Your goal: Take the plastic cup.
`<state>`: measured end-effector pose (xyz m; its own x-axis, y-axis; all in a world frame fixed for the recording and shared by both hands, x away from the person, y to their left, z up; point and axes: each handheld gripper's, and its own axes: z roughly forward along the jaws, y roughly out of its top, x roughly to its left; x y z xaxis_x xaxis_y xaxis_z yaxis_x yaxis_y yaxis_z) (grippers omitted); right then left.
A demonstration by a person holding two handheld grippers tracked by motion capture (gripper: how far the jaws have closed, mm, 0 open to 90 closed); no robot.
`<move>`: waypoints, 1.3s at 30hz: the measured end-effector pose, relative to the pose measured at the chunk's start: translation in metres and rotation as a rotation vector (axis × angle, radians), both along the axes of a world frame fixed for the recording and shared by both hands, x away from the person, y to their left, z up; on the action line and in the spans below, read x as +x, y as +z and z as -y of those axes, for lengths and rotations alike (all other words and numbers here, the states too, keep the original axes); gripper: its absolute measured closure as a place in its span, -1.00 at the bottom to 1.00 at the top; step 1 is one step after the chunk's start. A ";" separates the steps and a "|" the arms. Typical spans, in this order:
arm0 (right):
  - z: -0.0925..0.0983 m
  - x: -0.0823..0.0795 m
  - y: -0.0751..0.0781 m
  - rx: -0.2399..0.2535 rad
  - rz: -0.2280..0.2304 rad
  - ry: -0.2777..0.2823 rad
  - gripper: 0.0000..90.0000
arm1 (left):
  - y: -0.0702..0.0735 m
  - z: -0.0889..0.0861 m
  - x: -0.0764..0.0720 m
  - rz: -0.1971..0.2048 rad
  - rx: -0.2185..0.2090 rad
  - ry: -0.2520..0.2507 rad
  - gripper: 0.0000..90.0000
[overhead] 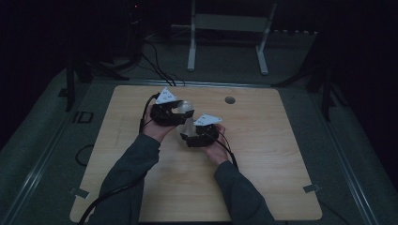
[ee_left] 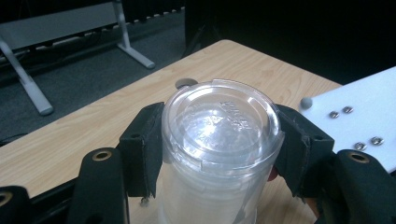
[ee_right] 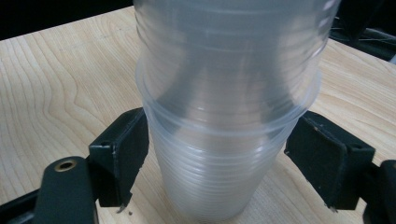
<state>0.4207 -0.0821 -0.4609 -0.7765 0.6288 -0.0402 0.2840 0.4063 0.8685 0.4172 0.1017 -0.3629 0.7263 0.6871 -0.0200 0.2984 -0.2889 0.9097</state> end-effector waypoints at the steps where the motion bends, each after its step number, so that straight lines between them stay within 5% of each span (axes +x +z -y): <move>1: 0.000 0.000 0.000 0.000 -0.001 0.000 -0.52 | 0.001 0.000 0.000 0.004 -0.004 0.001 -0.14; 39: 0.013 -0.017 0.016 0.018 0.050 -0.009 -0.72 | 0.053 -0.022 -0.014 0.092 -0.095 -0.001 -0.09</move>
<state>0.4036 -0.0954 -0.4454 -0.7684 0.6365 -0.0668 0.2440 0.3878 0.8889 0.4034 0.1238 -0.3096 0.7289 0.6843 -0.0178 0.2117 -0.2006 0.9565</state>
